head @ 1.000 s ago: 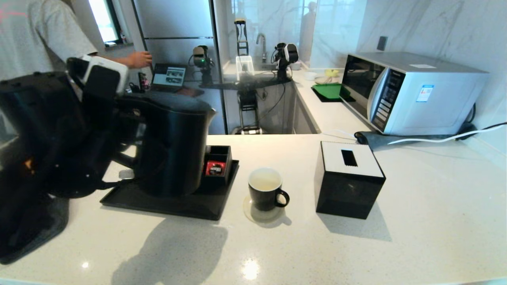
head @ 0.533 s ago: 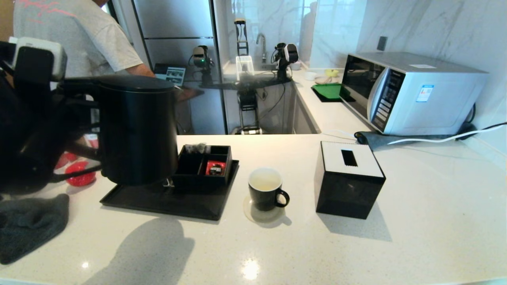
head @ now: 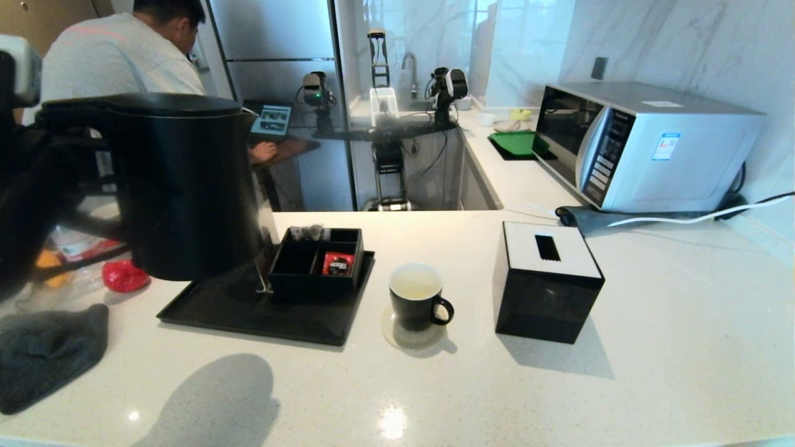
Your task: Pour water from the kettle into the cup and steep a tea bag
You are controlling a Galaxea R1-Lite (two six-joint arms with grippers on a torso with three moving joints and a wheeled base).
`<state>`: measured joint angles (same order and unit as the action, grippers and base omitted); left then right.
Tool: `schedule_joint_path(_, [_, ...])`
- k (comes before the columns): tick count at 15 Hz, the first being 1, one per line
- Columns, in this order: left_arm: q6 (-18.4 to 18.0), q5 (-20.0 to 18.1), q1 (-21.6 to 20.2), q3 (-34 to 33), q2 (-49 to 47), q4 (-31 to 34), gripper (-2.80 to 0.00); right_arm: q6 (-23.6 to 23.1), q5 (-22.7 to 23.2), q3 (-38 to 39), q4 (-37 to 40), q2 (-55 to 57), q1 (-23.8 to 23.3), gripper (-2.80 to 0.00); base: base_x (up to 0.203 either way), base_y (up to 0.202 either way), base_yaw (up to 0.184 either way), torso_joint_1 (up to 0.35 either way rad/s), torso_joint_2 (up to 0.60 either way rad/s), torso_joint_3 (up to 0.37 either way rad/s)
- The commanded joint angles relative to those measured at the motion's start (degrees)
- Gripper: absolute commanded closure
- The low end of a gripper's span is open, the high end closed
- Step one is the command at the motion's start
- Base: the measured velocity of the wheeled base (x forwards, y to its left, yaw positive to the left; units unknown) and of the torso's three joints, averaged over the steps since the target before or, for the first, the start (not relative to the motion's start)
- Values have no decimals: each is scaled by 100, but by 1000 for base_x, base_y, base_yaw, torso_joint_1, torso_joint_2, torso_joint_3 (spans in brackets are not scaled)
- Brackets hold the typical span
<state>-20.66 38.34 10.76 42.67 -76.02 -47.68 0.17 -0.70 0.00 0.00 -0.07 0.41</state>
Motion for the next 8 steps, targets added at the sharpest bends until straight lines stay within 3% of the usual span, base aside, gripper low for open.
schedule_joint_path(1, [38, 20, -385, 9, 134, -22, 0, 0, -1, 0, 0, 7, 2, 0, 0, 0, 0, 0, 0, 0])
schedule_joint_path(3, [100, -48, -877, 54, 159, -28, 0, 0, -1, -5, 0, 7, 2, 0, 0, 0, 0, 0, 0, 0])
schedule_joint_path(8, [551, -883, -2242, 83, -58, -35, 0, 0, -1, 0, 0, 7, 2, 0, 0, 0, 0, 0, 0, 0])
